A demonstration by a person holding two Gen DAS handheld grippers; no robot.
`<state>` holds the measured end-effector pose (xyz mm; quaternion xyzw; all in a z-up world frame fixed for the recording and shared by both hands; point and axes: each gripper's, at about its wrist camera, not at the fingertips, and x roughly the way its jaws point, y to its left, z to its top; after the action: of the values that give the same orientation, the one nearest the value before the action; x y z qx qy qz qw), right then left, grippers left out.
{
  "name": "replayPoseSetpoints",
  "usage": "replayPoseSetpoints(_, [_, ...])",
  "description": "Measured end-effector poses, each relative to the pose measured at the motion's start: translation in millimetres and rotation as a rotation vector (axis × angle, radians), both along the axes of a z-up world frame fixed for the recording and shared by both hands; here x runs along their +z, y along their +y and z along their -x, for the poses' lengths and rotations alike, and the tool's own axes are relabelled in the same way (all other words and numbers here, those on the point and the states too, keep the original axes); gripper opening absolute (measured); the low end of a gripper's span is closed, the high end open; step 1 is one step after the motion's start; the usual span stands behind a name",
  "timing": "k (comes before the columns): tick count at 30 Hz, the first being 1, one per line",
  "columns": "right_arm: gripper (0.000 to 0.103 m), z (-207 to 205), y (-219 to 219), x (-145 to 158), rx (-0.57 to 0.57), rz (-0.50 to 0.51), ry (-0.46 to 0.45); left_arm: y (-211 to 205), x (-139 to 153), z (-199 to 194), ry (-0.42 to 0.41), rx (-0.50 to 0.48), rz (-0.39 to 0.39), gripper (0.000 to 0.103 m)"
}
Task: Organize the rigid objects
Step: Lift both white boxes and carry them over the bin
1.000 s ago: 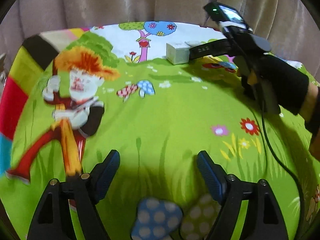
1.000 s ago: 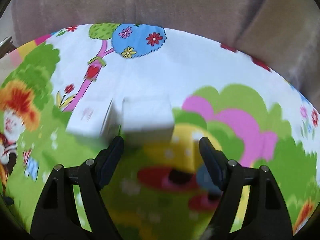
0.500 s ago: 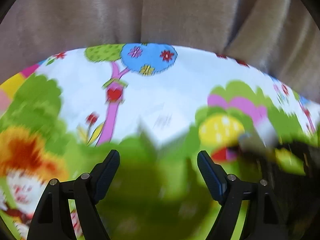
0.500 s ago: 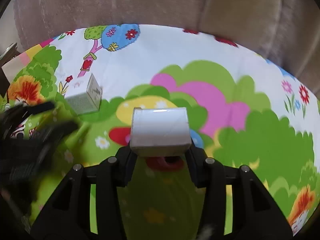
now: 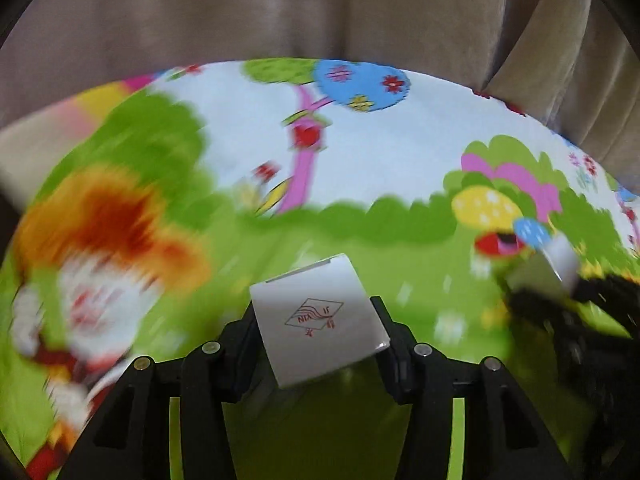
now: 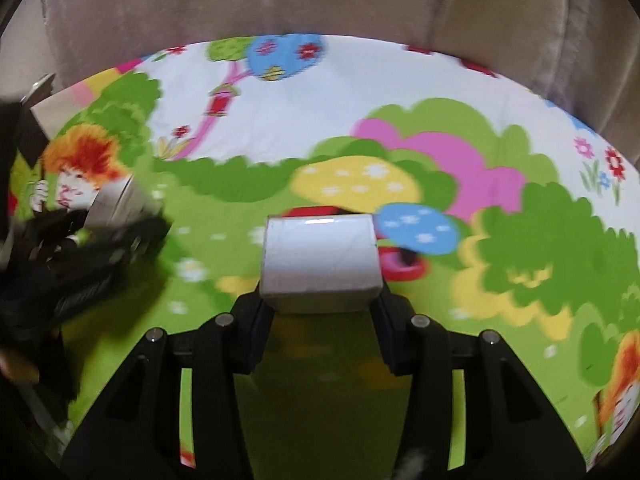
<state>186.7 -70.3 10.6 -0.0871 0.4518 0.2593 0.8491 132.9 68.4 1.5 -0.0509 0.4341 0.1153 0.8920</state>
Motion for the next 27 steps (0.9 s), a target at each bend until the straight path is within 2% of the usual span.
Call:
replayPoseSetpoints(6, [0.049,65,51,1,0.087,0.016,-0.022,20,11,94,-0.019,0.016,0.005,0.051])
replayPoseSetpoints(12, [0.049,128,59,15,0.121,0.02,-0.031,26,25,167,-0.037,0.018,0.04,0.051])
replayPoseSetpoints(18, [0.049,191,48,29,0.14,0.058,-0.055,16,32,208,-0.059,-0.008,0.053,0.051])
replayPoseSetpoints(27, [0.049,257,11,60,0.131,0.095,-0.105,-11,55,260,-0.097,-0.091,0.003,0.051])
